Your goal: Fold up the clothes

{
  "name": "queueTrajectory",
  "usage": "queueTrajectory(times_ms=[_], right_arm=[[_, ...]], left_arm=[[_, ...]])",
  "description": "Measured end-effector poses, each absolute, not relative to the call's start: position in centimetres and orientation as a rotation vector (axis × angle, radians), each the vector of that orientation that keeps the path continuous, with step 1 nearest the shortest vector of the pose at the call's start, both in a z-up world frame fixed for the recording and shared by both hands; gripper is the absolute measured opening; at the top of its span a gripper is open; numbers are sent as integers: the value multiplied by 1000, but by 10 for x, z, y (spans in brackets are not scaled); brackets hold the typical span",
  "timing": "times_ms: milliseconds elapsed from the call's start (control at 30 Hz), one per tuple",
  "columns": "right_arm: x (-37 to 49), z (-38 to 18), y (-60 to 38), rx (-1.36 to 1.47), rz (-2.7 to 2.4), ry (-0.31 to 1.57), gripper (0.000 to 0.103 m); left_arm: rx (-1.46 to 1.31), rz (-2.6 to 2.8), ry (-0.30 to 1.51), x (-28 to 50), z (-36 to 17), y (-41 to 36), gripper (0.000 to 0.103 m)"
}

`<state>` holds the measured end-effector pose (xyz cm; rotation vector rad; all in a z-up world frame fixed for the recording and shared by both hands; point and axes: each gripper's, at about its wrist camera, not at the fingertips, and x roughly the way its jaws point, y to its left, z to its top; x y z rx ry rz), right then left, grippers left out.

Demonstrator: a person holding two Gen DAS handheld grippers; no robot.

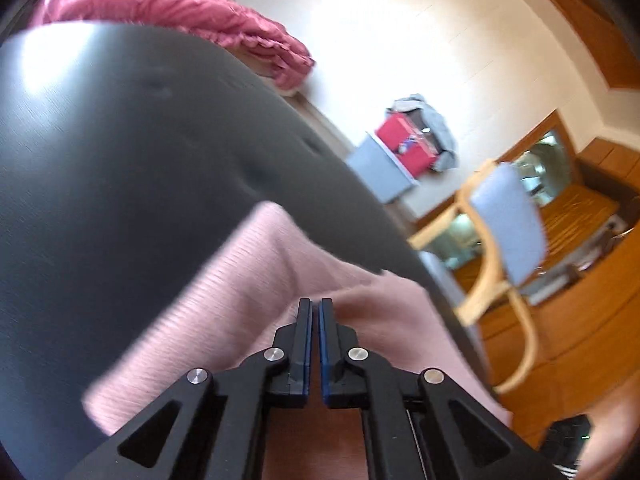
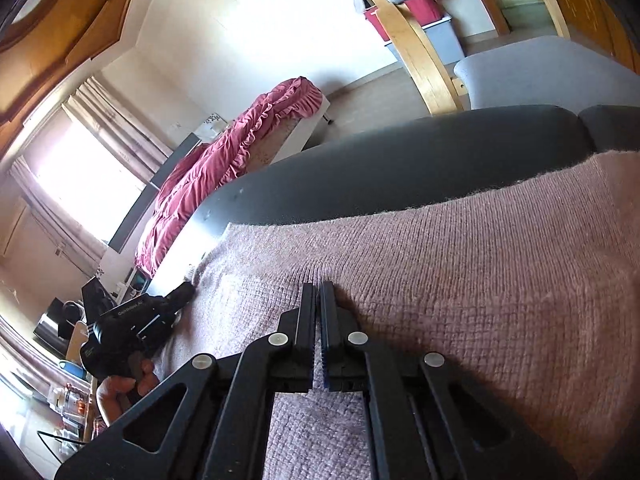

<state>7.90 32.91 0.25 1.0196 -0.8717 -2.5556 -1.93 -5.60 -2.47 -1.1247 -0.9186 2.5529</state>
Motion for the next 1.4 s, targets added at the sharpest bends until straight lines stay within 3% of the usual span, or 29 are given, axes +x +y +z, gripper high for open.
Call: queueTrajectory(times_ms=[67, 200, 333, 500, 667, 900, 1100, 1167, 1267, 1400], right_arm=[[75, 3, 328, 1021, -2556, -869, 0], [76, 3, 325, 1022, -2559, -865, 0], [80, 5, 327, 1019, -2555, -871, 0], [85, 5, 333, 1009, -2542, -889, 0], [86, 5, 333, 1013, -2538, -886, 0], [86, 4, 335, 1016, -2535, -881, 0], [85, 4, 336, 1018, -2534, -877, 0], [85, 4, 335, 1019, -2535, -876, 0], [84, 4, 335, 1021, -2538, -872, 0], [83, 4, 335, 1020, -2541, -869, 0]], left_arm=[[-1157, 2564, -888, -21, -19, -52, 2], [-1110, 2530, -852, -19, 11, -27, 13], [-1021, 2468, -696, -27, 36, 27, 15], [-1226, 2348, -446, -56, -4, 78, 13], [-1194, 2371, -700, -68, -21, 30, 2], [-1129, 2538, -1062, -74, -37, -56, 1], [-1095, 2576, -962, -60, -17, -43, 3], [-1013, 2590, -920, -37, 3, -35, 10], [-889, 2519, -803, 1, 30, -2, 15], [-975, 2238, -647, 20, 24, 64, 15]])
